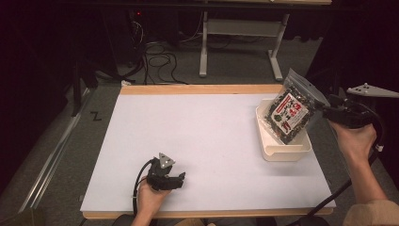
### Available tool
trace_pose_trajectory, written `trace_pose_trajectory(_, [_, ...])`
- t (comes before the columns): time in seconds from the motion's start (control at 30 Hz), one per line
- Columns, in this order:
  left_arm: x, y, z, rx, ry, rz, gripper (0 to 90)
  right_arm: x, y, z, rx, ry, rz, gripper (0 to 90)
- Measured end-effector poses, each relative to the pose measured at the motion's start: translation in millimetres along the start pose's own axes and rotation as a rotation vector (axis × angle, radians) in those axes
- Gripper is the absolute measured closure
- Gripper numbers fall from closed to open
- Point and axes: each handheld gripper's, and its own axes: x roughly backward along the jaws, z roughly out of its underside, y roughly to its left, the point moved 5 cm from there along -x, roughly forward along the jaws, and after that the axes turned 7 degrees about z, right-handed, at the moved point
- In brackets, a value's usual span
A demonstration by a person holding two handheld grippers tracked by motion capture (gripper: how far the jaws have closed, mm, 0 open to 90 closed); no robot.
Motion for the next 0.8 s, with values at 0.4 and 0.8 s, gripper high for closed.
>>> trace_pose_trajectory(0.4, [1.2,-1.7,-1.7,-0.005,-0.011,0.009,27.9,19.8,38.3,-6.6,0.0,-0.063,-0.157,40.0])
trace_pose_trajectory(0.8, [-4.3,-6.9,-7.9,-0.036,-0.015,0.038,27.5,30.3,86.2,-0.2,0.035,-0.081,-0.296,43.7])
